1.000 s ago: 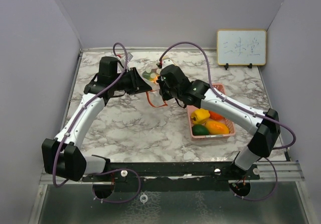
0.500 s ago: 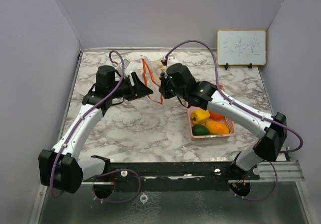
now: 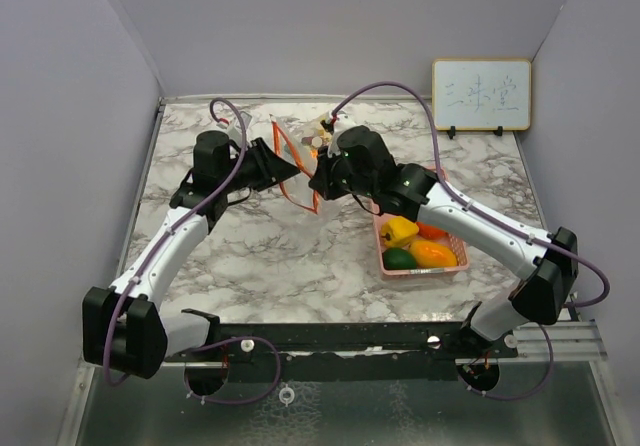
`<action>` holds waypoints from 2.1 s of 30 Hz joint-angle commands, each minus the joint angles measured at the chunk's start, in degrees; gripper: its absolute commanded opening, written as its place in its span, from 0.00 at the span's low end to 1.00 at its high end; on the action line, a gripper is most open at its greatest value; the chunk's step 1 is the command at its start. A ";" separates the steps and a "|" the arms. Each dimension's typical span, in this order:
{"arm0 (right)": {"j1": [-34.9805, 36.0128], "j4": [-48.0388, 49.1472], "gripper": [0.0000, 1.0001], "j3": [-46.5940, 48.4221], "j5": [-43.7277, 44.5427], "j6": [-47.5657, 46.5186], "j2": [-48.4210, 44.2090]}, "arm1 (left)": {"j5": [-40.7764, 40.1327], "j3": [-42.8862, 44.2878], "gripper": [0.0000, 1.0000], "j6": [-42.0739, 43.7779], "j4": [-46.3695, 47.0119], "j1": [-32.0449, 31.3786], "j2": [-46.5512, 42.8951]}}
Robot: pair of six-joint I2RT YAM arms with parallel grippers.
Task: Place the food in the zip-top bag and seal the zipper
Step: Open the zipper of the food storage bag, then pick up the fake vegetable from the bin.
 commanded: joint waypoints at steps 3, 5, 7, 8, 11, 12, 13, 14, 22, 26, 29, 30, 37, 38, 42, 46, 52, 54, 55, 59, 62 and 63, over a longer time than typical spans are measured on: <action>-0.08 1.41 0.02 -1.12 0.86 3.03 -3.45 | -0.70 -1.90 0.00 -1.76 5.64 -0.05 2.27; -0.20 -0.65 0.02 -1.29 6.38 4.90 -4.15 | -0.08 -0.95 0.00 -0.27 1.82 0.04 2.13; -0.94 -3.50 0.02 -1.70 12.47 6.91 -4.90 | -0.51 0.98 0.00 2.88 -5.83 0.16 1.51; -1.34 -5.65 0.02 -1.95 16.10 8.15 -5.27 | -1.26 2.32 0.00 4.90 -11.86 0.18 1.09; -3.86 -12.50 0.02 -3.07 25.80 11.72 -5.16 | -4.79 6.14 0.00 11.14 -23.82 0.31 -0.24; -5.33 -13.94 0.02 -3.67 26.12 12.07 -5.00 | -6.36 7.13 0.00 12.78 -28.71 0.35 -0.67; -6.44 -14.66 0.02 -4.30 25.44 11.75 -4.74 | -7.81 8.18 0.00 14.35 -31.35 0.35 -1.00; -6.86 -14.70 0.02 -4.85 24.81 10.79 -4.62 | -8.63 8.89 0.00 15.73 -33.78 0.39 -1.23; -6.92 -7.25 0.56 -4.57 5.31 -2.18 -6.27 | -7.92 12.17 0.00 17.79 -36.50 0.44 0.31; -6.94 -7.40 0.84 -2.93 2.42 -3.51 -9.14 | -6.85 10.61 0.00 16.82 -33.95 0.44 1.44; -6.93 -11.33 0.85 -2.02 5.67 -1.69 -10.50 | -7.56 10.16 0.00 17.15 -34.04 0.44 2.99; -7.00 -13.48 0.85 -2.10 7.21 -0.82 -10.91 | -7.90 10.21 0.00 17.41 -34.21 0.44 3.31; -10.30 -22.77 0.84 -5.55 12.65 9.41 -14.68 | -7.85 10.62 0.00 19.52 -35.31 0.42 6.44; -10.95 -22.68 0.84 -6.20 12.18 9.80 -15.46 | -7.88 10.72 0.00 19.75 -35.42 0.44 6.98; -11.82 -21.05 0.86 -9.31 10.05 9.61 -18.11 | -7.35 11.36 0.00 20.59 -35.35 0.35 8.56; -15.20 -29.92 0.92 -9.53 10.86 12.48 -12.09 | -5.93 13.35 0.00 20.91 -34.76 -0.18 10.50; -20.96 -30.77 0.98 -12.31 6.41 18.32 -6.13 | -6.32 14.19 0.00 19.44 -31.85 -2.80 13.33; -21.22 -29.08 0.98 -12.66 7.05 19.25 -5.80 | -6.32 13.45 0.00 18.27 -29.93 -3.85 13.80; -21.24 -28.60 0.98 -12.70 7.25 19.30 -5.34 | -6.26 12.96 0.00 17.64 -28.81 -4.24 14.10; -21.33 -28.71 0.98 -13.52 7.31 18.28 -1.72 | -5.66 11.96 0.00 15.47 -25.56 -5.77 15.26; -21.78 -26.61 0.98 -15.78 7.42 18.44 -0.80 | -5.13 11.88 0.00 15.13 -24.29 -6.51 16.30; -22.15 -25.50 0.98 -16.63 7.74 18.80 -0.62 | -4.90 11.99 0.00 15.11 -23.99 -6.73 16.58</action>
